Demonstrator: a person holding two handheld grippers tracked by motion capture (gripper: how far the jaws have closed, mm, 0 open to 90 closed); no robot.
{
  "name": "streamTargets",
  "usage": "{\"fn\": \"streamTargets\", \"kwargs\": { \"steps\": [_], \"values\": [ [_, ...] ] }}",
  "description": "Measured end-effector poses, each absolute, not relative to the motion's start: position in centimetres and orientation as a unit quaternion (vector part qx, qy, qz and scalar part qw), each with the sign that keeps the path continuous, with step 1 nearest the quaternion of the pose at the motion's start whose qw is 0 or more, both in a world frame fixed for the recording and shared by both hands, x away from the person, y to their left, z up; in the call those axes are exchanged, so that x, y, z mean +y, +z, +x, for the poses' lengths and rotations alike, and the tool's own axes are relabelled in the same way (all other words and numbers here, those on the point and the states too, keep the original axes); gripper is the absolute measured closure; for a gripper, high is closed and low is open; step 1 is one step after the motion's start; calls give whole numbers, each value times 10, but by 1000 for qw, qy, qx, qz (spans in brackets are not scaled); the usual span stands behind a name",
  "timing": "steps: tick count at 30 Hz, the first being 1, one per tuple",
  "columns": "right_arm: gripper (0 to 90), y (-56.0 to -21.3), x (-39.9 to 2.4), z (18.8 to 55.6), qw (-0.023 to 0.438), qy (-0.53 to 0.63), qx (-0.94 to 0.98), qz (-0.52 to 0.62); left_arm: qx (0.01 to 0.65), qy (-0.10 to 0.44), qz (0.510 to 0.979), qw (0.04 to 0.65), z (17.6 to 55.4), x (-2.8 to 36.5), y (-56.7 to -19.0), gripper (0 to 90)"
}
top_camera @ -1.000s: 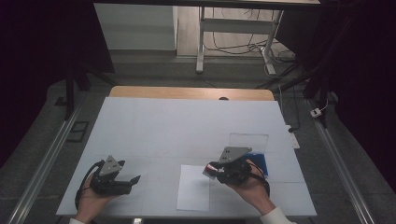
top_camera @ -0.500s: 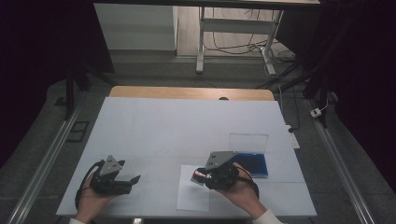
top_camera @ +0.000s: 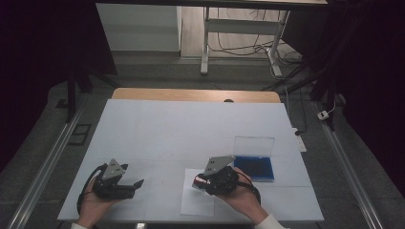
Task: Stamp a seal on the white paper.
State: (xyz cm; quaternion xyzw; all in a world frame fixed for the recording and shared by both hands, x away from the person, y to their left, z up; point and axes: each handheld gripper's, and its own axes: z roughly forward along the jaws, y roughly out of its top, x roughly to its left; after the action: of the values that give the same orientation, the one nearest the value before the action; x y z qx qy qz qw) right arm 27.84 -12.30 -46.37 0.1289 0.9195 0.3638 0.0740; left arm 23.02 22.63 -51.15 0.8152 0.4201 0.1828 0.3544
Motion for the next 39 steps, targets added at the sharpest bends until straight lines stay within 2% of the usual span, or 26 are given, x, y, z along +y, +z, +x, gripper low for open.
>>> {"fn": "streamTargets", "kwargs": {
  "steps": [39],
  "values": [
    [698, -491, -113, 282, 84, 322, 934, 128, 419, 184, 816, 352, 230, 226, -512, 191]
  ]
}}
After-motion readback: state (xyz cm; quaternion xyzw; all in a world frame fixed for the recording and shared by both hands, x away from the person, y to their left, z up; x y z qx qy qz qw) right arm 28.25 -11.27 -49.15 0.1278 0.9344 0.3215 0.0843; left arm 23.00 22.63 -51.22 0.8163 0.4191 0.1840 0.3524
